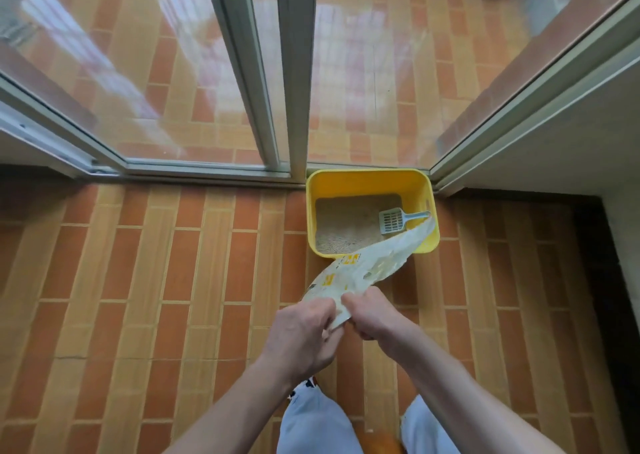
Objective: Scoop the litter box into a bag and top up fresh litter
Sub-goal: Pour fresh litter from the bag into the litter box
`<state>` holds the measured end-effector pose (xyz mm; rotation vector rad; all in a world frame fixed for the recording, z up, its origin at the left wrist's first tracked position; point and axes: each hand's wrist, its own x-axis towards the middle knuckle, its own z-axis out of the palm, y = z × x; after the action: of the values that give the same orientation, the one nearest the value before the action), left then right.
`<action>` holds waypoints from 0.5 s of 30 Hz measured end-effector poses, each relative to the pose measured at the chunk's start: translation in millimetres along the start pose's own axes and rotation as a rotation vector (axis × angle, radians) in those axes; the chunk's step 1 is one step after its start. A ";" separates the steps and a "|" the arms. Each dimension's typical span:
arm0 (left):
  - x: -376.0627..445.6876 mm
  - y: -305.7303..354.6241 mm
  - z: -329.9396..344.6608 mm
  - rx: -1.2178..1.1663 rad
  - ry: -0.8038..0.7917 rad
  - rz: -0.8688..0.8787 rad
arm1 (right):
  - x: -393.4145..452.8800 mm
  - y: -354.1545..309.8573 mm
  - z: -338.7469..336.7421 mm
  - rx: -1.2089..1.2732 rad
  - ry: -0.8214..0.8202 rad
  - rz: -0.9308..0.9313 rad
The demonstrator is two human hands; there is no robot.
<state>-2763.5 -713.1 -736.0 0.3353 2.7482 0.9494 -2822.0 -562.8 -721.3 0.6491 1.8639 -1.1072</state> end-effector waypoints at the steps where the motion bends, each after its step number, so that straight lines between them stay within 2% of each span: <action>1: -1.2 -4.4 -1.2 0.025 -0.007 0.007 | -3.0 -3.4 1.3 0.013 -0.009 0.002; 3: 0.0 -11.7 -1.2 0.107 -0.069 0.005 | -9.4 -12.2 3.1 0.035 -0.023 0.005; 8: 17.2 -18.5 -3.1 0.198 -0.284 -0.219 | -20.6 -28.7 0.4 0.065 -0.074 -0.005; 12: 26.3 -10.6 -5.3 0.221 -0.338 -0.241 | -24.5 -32.4 -4.8 0.028 -0.053 -0.021; 15: 27.0 -2.6 -7.0 0.209 -0.384 -0.342 | -32.2 -36.0 3.9 -0.011 -0.005 -0.022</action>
<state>-2791.5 -711.6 -735.7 0.0640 2.4408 0.4578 -2831.7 -583.7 -678.7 0.6211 1.8758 -1.1111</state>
